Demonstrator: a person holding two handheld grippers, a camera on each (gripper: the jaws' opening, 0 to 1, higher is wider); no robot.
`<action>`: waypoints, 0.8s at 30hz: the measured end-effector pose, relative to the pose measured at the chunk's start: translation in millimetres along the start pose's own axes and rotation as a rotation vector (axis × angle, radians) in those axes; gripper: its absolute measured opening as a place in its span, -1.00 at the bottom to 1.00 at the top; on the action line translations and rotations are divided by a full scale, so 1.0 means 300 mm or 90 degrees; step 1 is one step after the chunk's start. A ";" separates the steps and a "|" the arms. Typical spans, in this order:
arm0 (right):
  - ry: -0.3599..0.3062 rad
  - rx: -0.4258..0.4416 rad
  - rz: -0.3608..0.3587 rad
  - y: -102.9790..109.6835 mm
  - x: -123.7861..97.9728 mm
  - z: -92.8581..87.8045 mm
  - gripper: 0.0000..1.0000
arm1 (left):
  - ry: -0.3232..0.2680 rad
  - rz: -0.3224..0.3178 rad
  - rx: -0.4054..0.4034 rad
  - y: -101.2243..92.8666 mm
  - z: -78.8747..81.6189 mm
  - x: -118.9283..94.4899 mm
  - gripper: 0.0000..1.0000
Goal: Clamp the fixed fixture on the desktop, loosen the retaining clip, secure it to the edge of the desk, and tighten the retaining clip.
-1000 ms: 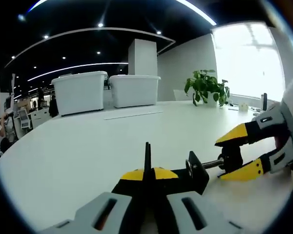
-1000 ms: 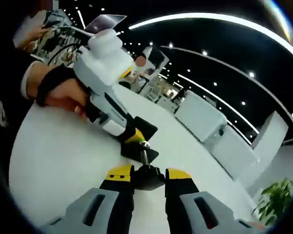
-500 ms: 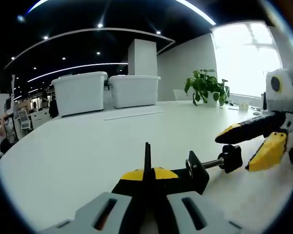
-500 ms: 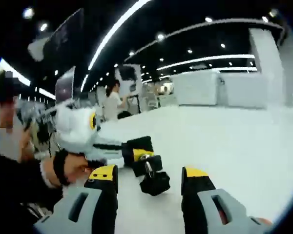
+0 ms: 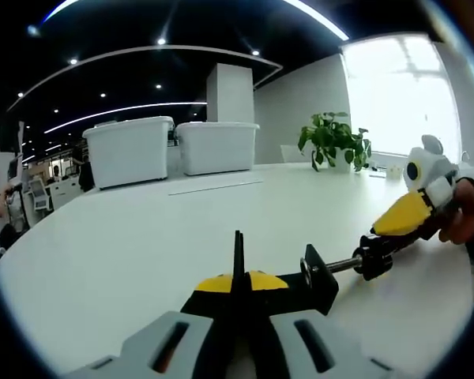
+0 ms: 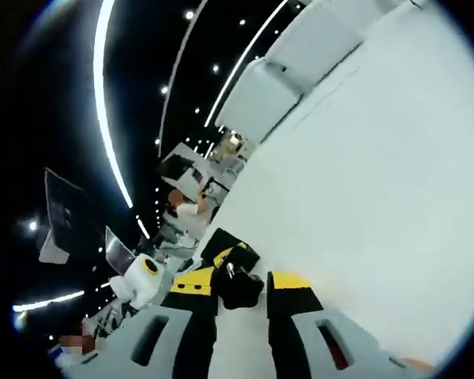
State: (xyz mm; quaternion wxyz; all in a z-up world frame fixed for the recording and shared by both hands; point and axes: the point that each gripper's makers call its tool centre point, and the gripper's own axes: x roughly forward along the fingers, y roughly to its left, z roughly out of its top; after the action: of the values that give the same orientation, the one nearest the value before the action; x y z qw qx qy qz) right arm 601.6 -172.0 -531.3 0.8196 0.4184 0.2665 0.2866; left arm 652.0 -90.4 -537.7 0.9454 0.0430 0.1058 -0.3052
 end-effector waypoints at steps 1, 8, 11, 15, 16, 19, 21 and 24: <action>-0.003 -0.012 -0.003 -0.005 0.000 0.005 -0.55 | 0.000 0.001 0.000 0.001 0.000 0.000 -0.89; 0.009 -0.020 -0.006 0.006 0.006 -0.004 -0.56 | 0.001 0.002 0.000 0.001 0.000 0.002 -0.87; 0.010 -0.115 -0.013 0.021 0.007 -0.009 -0.58 | 0.000 0.002 0.002 0.000 0.000 0.002 -0.87; 0.000 -0.317 -0.046 0.062 -0.001 -0.017 -0.59 | 0.001 0.001 0.001 0.000 0.000 0.001 -0.87; -0.005 -0.370 -0.054 0.070 -0.001 -0.017 -0.59 | 0.001 0.001 0.000 0.000 -0.001 0.001 -0.87; -0.008 -0.531 -0.081 0.097 -0.009 -0.043 -0.59 | -0.001 -0.001 0.004 -0.001 0.001 0.001 -0.87; -0.014 -0.611 -0.097 0.098 -0.004 -0.035 -0.59 | -0.001 -0.002 0.005 -0.001 0.001 0.001 -0.87; -0.029 -0.754 -0.130 0.113 -0.006 -0.049 -0.59 | -0.002 -0.005 0.006 -0.003 0.002 0.001 -0.87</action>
State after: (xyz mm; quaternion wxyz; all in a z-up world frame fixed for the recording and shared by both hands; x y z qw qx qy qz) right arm 582.0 -148.8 -510.0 0.9421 -0.1314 0.0826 0.2971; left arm 651.8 -91.2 -537.2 0.9443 0.0462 0.1029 -0.3093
